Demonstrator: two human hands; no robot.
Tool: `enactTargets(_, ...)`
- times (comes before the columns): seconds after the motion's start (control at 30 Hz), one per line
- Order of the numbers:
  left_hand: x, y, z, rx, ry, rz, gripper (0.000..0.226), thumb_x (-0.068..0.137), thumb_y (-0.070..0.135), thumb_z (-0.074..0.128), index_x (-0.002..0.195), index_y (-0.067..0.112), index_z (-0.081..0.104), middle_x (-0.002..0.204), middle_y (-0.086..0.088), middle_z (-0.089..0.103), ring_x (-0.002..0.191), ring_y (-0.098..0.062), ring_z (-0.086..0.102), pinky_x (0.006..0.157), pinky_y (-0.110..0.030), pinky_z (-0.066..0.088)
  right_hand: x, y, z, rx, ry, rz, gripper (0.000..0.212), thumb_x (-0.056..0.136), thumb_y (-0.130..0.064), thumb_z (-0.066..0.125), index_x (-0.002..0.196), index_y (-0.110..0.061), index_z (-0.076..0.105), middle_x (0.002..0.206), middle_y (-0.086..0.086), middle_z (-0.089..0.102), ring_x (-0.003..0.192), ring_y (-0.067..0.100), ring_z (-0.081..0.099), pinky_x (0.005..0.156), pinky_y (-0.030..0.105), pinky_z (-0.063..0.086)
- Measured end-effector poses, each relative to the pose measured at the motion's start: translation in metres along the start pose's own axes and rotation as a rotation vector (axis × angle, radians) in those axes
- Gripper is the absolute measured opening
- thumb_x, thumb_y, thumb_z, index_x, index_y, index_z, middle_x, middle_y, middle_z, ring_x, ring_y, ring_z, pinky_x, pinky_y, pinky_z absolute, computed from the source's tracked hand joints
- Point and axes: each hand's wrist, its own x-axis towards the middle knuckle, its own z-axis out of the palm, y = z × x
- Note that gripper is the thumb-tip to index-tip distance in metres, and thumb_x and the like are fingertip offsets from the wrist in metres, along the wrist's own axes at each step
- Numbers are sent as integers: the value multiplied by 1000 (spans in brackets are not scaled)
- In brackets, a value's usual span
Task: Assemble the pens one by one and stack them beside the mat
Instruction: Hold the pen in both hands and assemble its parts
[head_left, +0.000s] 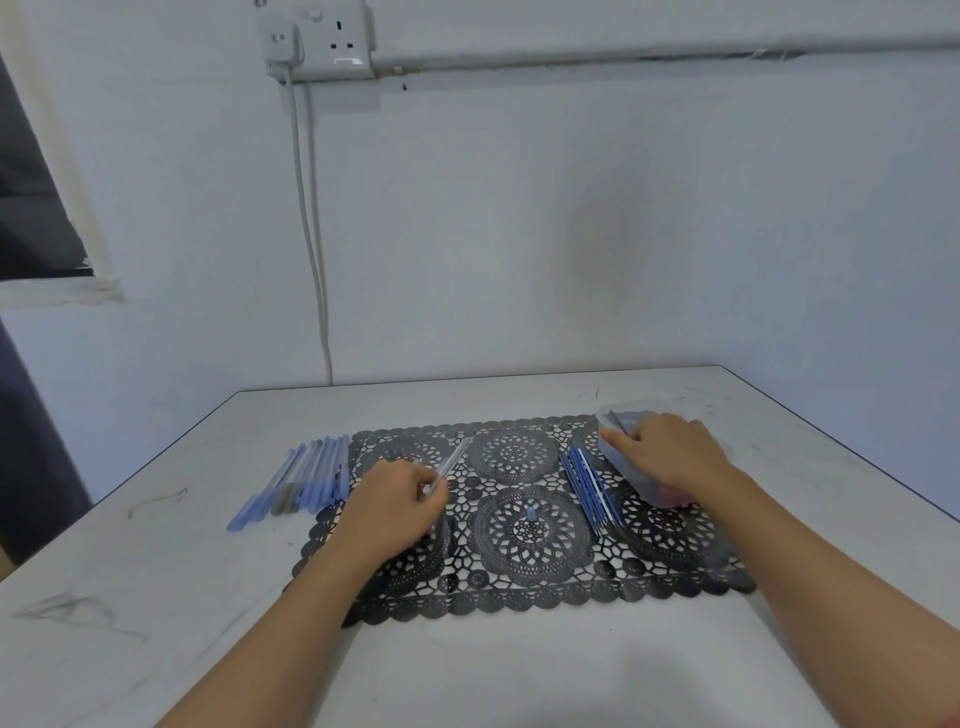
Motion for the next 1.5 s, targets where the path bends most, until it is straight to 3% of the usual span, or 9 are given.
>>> enactTargets(0.17,0,-1,0,-32,7,-10,29,93,31,48,88,15,72,55,-8,64,48,-22,59,61,-37,56,-2,-1,-1,312,225,24,38,96,-28,43,70,-13,66,64,-1,60,55,14,51,55,26,39)
enactTargets(0.3,0,2,-2,-37,58,0,24,93,31,50,92,21,71,45,0,53,41,-7,42,47,-22,43,-5,-8,-12,450,385,-71,33,88,2,45,108,-11,68,107,5,66,95,20,60,85,31,48)
enactTargets(0.43,0,3,-4,-31,127,6,22,92,34,51,91,25,70,41,7,44,39,-4,37,42,-11,26,-9,-14,-14,375,618,-231,38,79,12,53,104,-11,71,99,5,66,88,26,59,74,31,47)
enactTargets(0.57,0,2,-4,-28,166,23,20,91,34,52,90,26,70,45,7,48,42,-4,41,45,-17,29,-15,-20,-17,306,810,-389,30,74,12,65,94,-7,73,84,6,65,76,26,59,68,26,41)
enactTargets(0.87,2,1,-4,-6,169,53,22,91,39,52,95,26,70,50,7,53,45,-4,45,49,-22,39,-15,-30,0,280,656,-546,14,70,5,75,84,2,72,80,12,57,72,25,58,64,25,48)
enactTargets(1.07,0,2,-5,-13,138,92,22,91,37,51,99,27,69,51,7,54,45,-3,44,49,-21,38,-22,-41,16,181,438,-708,70,57,28,60,116,-8,62,91,10,65,80,25,63,66,26,48)
enactTargets(1.23,-2,4,-7,-14,105,144,20,92,33,51,98,26,69,57,2,59,48,-7,47,52,-23,41,-27,-48,17,65,423,-775,100,50,23,62,136,-25,41,90,2,66,75,19,61,62,28,48)
enactTargets(1.33,-3,5,-8,-7,125,172,20,92,33,52,100,28,69,57,4,58,52,-9,53,52,-23,43,-26,-48,21,-8,430,-786,106,54,16,66,141,-32,30,95,-1,66,80,18,62,65,32,51)
enactTargets(1.5,-3,6,-9,-9,169,187,21,91,35,54,104,30,69,55,14,52,54,2,49,51,-12,28,-27,-47,21,-20,482,-747,104,52,15,71,138,-32,36,90,-1,66,77,18,64,63,34,51)
